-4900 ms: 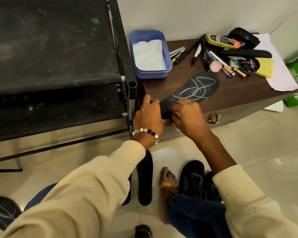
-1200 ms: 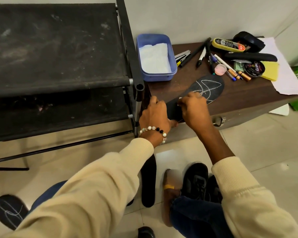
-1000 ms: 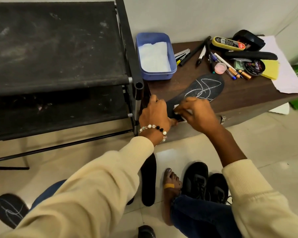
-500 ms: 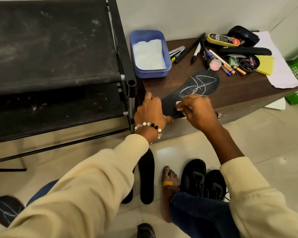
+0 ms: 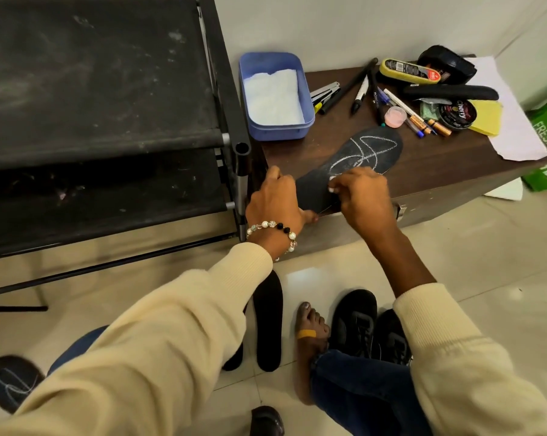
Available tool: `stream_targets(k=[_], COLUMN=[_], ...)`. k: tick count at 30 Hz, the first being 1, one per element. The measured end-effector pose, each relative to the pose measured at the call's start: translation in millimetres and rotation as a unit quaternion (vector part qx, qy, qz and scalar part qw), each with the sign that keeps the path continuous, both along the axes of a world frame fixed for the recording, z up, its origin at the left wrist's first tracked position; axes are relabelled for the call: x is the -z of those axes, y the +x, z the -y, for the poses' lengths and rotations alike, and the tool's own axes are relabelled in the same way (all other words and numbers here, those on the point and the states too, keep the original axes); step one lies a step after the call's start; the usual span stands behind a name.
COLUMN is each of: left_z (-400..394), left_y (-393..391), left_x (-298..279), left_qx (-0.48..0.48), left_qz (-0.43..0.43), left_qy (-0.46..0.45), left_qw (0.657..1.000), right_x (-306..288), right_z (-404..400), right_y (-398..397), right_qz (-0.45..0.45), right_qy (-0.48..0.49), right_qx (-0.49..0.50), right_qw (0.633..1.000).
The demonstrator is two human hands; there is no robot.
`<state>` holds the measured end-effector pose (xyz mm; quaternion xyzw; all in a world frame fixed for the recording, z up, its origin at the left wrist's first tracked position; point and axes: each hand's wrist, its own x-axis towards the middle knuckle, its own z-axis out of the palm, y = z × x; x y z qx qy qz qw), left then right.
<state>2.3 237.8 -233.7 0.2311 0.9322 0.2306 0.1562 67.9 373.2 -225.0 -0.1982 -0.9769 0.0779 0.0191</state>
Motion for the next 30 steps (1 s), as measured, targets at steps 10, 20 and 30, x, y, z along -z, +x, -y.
stream_targets(k=[10,20,30], left_z=[0.6,-0.6,-0.1], left_y=[-0.7,-1.0,-1.5], left_x=[1.5,-1.7,-2.6], left_qx=[0.001,0.008,0.008], left_qz=[-0.005,0.002,0.006], left_qy=[0.002,-0.015,-0.014], left_qw=[1.000,1.000,1.000], right_x=[-11.0,-25.0,-7.9], right_z=[18.6,1.6,0.6], right_y=[2.0,-5.7,-3.2], right_qz=[-0.064,-0.250,-0.129], right_qy=[-0.211,-0.535,-0.208], right_qx=[0.002,0.176,0.067], right_qw=[0.975,0.787,0.967])
